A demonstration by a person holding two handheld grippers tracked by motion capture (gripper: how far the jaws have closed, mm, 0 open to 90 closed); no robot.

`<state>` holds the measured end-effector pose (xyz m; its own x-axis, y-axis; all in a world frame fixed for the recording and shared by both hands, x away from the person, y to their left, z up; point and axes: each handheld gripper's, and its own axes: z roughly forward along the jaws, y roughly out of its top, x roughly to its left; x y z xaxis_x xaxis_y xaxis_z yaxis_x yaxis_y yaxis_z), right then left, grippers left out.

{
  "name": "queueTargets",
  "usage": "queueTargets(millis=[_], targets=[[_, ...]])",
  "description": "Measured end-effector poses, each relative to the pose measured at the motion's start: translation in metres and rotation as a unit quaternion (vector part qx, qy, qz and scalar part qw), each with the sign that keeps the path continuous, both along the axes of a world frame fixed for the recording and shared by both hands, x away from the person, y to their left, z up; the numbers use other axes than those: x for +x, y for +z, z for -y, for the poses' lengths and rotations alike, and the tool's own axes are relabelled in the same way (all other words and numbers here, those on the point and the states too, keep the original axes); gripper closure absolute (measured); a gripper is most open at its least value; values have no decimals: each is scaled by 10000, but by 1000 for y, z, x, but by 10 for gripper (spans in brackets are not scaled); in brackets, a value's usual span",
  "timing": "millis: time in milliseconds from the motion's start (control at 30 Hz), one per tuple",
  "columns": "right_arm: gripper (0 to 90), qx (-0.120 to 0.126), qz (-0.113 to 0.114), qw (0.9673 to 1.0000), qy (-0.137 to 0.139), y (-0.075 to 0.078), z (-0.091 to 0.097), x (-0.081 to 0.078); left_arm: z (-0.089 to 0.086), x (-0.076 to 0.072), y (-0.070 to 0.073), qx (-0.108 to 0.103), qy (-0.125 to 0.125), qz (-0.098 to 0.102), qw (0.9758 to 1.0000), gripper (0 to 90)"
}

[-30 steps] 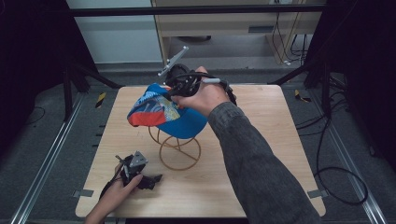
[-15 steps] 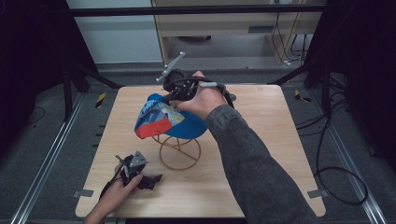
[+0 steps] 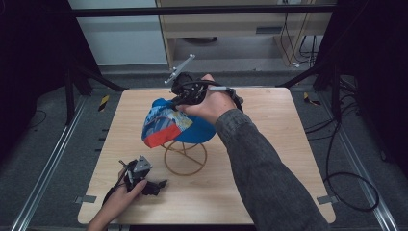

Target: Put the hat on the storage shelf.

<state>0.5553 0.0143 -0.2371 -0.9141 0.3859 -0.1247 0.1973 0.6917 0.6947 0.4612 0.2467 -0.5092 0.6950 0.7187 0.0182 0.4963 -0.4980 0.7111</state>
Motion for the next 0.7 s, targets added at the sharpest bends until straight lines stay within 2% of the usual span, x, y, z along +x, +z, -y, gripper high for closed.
queueTargets(millis=[367, 700], targets=[[556, 168, -66, 9997, -147, 0, 10, -6, 0, 0, 0, -3, -10, -1, 10000, 0], [517, 281, -44, 9995, -165, 1, 18, -14, 0, 0, 0, -3, -12, 0, 10000, 0]])
